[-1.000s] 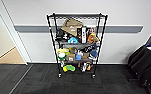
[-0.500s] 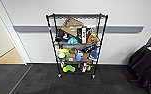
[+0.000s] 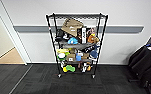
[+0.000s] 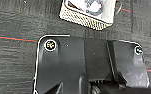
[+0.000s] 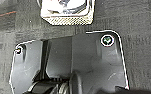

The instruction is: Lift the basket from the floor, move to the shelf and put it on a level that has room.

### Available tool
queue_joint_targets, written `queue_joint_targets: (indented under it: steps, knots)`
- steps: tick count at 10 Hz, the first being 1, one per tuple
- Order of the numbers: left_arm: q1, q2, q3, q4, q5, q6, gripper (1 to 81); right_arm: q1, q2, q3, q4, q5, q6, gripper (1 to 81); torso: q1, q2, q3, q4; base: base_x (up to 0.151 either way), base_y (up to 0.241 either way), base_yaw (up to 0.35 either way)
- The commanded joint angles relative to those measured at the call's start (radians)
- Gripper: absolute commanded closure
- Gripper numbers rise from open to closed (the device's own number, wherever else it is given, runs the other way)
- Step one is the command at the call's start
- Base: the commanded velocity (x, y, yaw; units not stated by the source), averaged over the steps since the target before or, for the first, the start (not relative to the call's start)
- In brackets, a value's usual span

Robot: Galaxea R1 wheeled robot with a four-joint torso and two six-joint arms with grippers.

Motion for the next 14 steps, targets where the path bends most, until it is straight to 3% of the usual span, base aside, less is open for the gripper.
queue_joint_targets:
  steps: [1,5,6,9,13,14]
  knots:
    - [-0.043,-0.023,0.012,-0.015,0.064,-0.001,1.0,0.053,-0.008,0.008,0.005,-0.054,0.003,1.0,0.064,-0.1,0.0,0.0,0.0,0.0,0.0]
    - [-0.054,-0.032,0.017,-0.04,0.066,-0.003,1.0,0.057,-0.008,0.013,0.005,-0.06,0.003,1.0,0.104,-0.166,0.0,0.0,0.0,0.0,0.0]
    - [-0.054,-0.037,0.023,-0.049,0.066,-0.003,1.0,0.057,-0.008,0.011,0.005,-0.06,0.003,1.0,0.126,-0.201,-0.064,0.0,0.0,0.0,0.0]
    - [-0.055,-0.045,0.035,-0.087,0.064,-0.003,1.0,0.056,-0.008,0.014,0.008,-0.052,0.005,1.0,0.176,-0.282,-0.124,0.0,0.0,0.0,0.0]
    - [-0.08,-0.048,0.035,-0.09,0.064,-0.003,1.0,0.056,-0.005,0.013,0.01,-0.052,0.006,1.0,0.259,-0.412,-0.246,0.0,0.0,0.0,0.0]
    - [-0.092,-0.048,0.035,-0.099,0.066,-0.011,1.0,0.059,-0.005,0.011,0.01,-0.055,0.014,1.0,0.284,-0.45,-0.188,0.0,0.0,0.0,0.0]
